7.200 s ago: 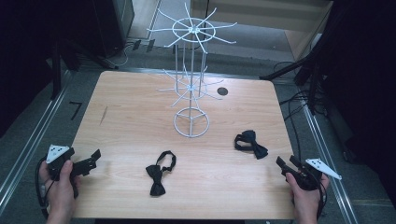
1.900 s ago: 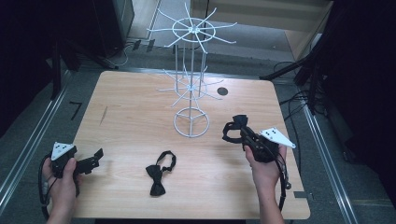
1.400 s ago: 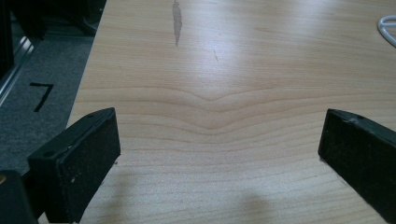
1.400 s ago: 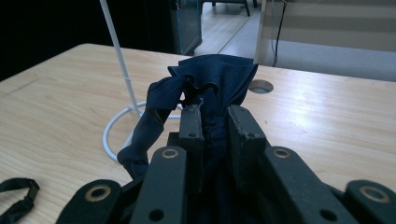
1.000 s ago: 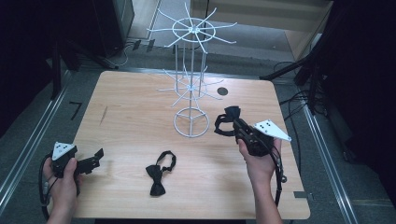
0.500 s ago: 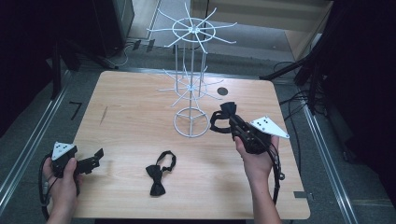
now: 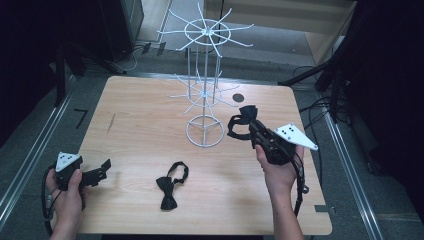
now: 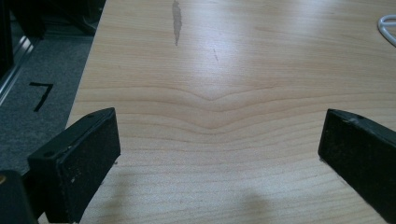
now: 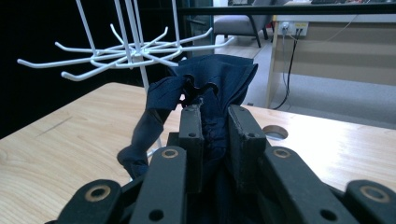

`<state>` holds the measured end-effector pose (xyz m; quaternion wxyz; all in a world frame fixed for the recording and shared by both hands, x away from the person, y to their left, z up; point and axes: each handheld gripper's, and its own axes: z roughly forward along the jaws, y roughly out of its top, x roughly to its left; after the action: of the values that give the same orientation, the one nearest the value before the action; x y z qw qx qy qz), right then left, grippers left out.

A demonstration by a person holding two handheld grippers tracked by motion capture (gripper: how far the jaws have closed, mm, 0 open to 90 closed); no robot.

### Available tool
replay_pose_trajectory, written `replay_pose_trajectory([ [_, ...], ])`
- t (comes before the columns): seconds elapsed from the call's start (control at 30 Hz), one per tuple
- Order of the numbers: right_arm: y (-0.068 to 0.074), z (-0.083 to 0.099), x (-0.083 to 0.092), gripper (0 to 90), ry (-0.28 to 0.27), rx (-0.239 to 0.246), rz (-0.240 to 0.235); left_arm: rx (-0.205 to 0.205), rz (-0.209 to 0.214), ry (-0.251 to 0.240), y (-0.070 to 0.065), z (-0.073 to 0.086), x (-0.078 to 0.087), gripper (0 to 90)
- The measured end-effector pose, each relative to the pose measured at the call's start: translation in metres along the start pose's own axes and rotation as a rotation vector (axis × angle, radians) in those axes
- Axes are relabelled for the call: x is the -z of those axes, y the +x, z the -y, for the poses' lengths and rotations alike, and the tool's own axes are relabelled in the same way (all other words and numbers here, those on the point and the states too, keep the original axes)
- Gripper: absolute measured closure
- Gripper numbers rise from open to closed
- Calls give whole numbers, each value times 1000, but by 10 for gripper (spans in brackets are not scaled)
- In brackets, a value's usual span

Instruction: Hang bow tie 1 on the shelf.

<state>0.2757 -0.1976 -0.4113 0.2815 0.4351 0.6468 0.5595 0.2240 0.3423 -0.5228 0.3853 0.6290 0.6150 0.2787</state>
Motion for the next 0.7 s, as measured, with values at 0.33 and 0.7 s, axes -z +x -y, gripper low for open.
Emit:
replay_pose_trajectory([
  [0.33,3,-9,2,775,-19,1,-7,0,1,0,0,0,0,0],
  [0.7,5,-18,4,775,-34,2,-15,-1,1,4,0,0,0,0],
])
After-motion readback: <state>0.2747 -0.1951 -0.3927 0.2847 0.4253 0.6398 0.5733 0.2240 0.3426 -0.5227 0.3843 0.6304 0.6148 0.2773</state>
